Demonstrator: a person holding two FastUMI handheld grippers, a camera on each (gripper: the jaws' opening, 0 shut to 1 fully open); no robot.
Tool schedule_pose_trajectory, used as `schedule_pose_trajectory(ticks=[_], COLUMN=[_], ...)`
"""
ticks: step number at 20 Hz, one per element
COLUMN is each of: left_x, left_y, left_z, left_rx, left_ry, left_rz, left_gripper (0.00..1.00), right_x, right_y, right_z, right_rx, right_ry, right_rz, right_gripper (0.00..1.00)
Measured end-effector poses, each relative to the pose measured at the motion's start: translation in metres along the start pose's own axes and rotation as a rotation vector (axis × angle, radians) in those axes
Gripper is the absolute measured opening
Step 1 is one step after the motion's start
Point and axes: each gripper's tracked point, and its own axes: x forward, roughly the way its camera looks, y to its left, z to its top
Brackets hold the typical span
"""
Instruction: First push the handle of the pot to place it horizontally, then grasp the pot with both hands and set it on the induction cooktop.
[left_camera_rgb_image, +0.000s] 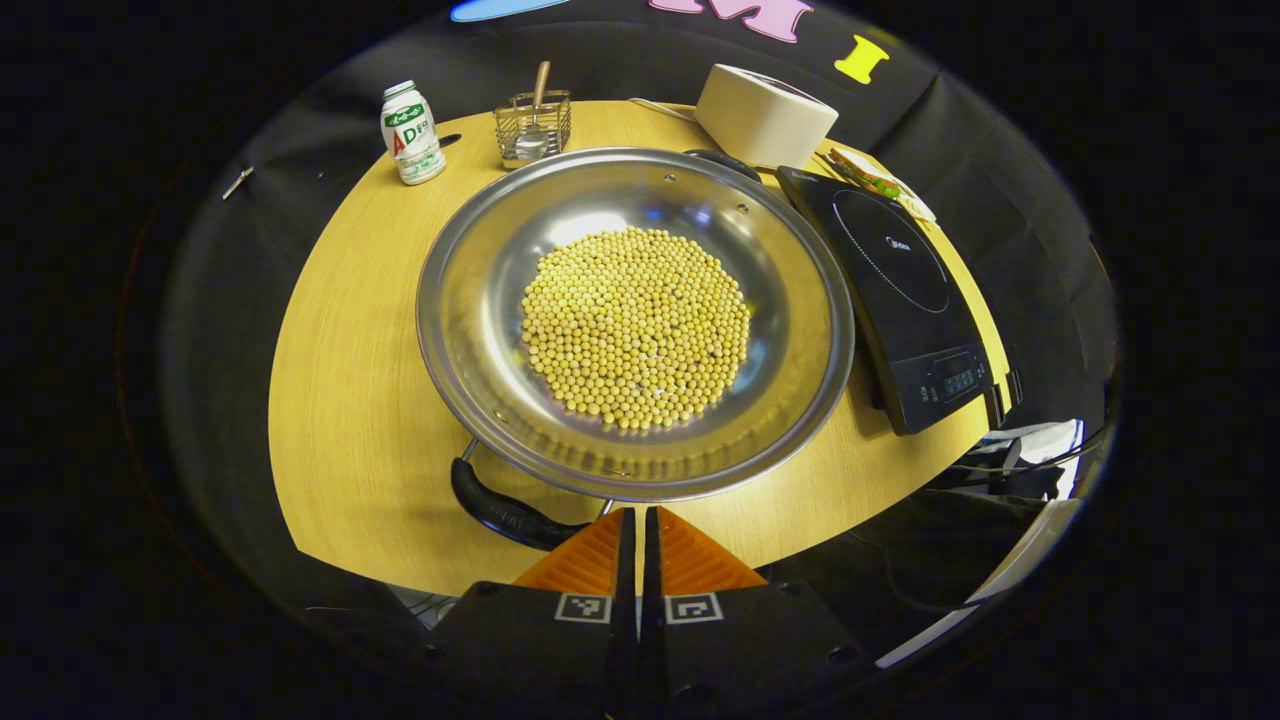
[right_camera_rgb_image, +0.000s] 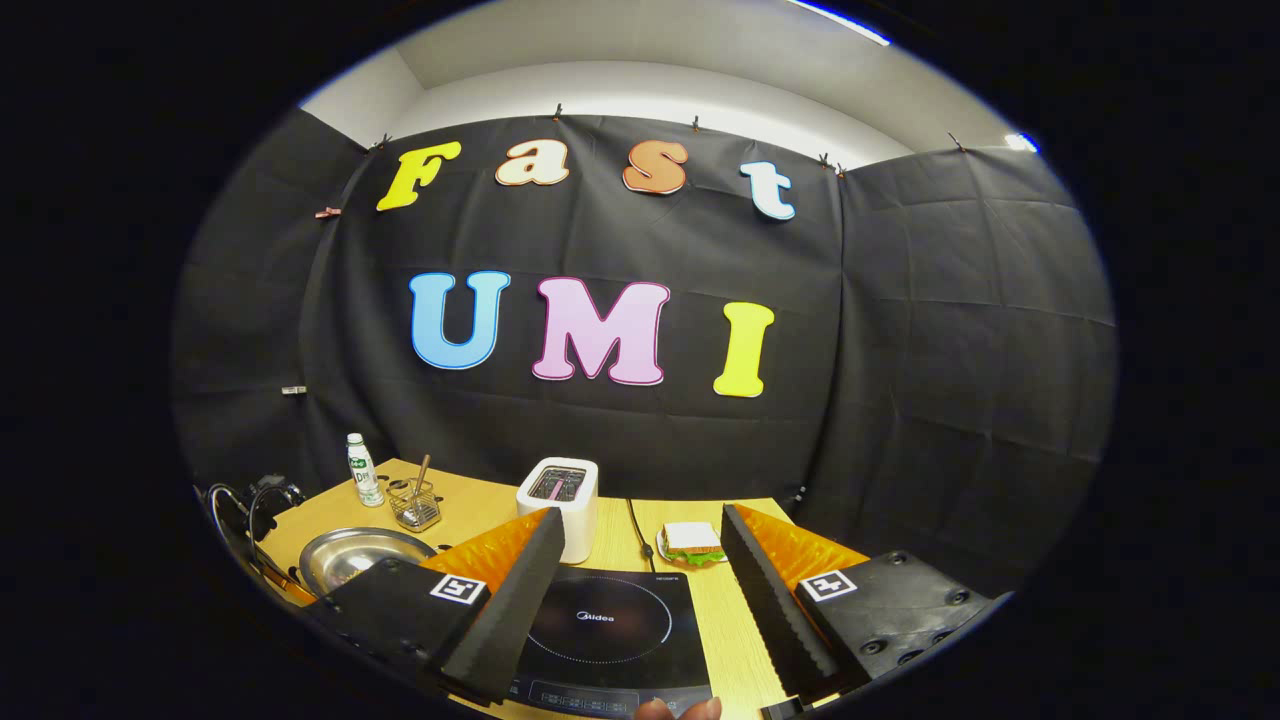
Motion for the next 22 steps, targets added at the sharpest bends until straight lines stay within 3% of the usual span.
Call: schedule_pose_trajectory(ticks=[7,22], left_x=[0.0,0.012], left_y=[0.046,0.151], left_z=[0.007,0.047], left_rx=[-0.023,-0.306], left_ry=[-0.01,-0.082], left_rz=[0.086,0.215], left_gripper=[0.05,0.05], right_x=[-0.002,0.0], right_y=[0.004,0.0], right_z=[-0.004,-0.008], right_rx=[-0.008,-0.02], right_ry=[0.011,0.036], right_rz=[0.012,-0.003], right_gripper=[0.98,0.98])
